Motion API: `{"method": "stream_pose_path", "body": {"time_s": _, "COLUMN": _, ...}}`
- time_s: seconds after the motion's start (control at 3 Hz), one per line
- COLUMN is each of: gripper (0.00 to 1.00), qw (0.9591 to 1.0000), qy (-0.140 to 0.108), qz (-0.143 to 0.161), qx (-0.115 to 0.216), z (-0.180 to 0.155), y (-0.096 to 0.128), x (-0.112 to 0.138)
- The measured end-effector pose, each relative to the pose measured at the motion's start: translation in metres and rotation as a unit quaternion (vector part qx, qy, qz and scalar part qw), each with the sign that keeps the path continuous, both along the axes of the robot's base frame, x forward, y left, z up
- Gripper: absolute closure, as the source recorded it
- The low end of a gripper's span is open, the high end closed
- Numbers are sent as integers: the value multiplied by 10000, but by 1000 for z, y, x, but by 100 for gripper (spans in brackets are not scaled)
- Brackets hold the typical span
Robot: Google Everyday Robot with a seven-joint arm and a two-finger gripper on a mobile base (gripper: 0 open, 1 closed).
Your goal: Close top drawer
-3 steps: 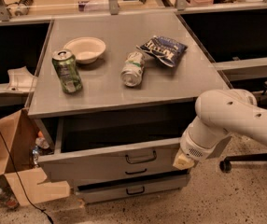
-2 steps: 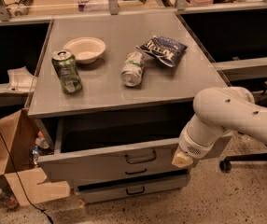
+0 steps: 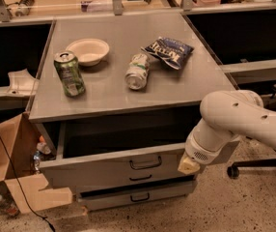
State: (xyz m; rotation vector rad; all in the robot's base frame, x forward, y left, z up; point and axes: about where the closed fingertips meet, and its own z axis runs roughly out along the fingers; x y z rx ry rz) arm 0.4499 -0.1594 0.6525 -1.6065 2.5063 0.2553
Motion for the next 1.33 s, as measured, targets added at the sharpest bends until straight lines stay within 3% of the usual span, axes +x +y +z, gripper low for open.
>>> {"method": "stream_pose_path", "body": {"time_s": 0.67, "gripper": 0, "qw": 10000, "qy": 0, "qz": 0, "qx": 0, "z": 0, "y": 0, "x": 0}}
{"method": "stream_pose_path", "body": {"time_s": 1.0, "gripper": 0, "qw": 10000, "qy": 0, "qz": 0, "qx": 0, "z": 0, "y": 0, "x": 0}}
{"method": "stream_pose_path", "body": {"time_s": 1.33, "gripper": 17, "qw": 10000, "qy": 0, "qz": 0, "qx": 0, "z": 0, "y": 0, "x": 0}}
